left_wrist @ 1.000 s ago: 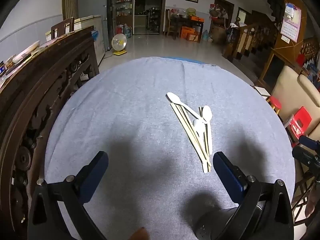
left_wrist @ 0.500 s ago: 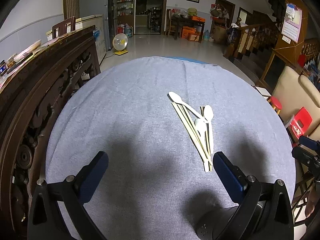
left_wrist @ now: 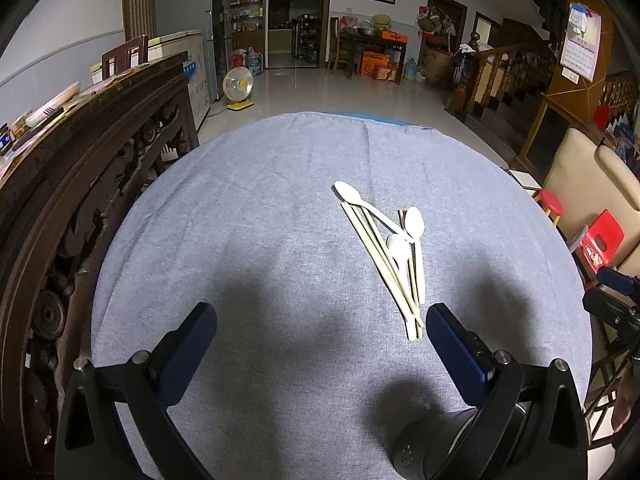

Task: Organize utensils

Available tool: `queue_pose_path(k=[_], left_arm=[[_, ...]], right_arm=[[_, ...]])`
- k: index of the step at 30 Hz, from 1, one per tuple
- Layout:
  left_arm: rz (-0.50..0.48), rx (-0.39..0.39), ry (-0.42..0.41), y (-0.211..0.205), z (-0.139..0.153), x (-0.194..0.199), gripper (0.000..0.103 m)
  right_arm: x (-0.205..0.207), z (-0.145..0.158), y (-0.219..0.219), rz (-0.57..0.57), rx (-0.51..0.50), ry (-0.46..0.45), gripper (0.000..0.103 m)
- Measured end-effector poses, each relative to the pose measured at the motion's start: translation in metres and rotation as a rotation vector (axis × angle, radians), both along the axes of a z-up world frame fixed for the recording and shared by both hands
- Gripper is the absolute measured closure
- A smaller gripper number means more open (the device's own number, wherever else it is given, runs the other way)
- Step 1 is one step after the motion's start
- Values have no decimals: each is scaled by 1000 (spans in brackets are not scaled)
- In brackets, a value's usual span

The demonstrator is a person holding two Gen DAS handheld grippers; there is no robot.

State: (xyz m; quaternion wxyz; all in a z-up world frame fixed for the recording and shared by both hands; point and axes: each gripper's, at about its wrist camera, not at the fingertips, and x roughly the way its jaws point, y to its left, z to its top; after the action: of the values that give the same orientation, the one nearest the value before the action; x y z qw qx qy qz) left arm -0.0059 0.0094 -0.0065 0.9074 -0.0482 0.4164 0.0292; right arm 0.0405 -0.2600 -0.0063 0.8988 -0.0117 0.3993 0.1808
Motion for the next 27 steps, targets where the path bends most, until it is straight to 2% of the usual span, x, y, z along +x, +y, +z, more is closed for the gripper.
queue_pose_path(k=[27], left_arm=[[-15,9,4,-4,0,0,0]], right_arm=[[0,2,1,3,0,6,0]])
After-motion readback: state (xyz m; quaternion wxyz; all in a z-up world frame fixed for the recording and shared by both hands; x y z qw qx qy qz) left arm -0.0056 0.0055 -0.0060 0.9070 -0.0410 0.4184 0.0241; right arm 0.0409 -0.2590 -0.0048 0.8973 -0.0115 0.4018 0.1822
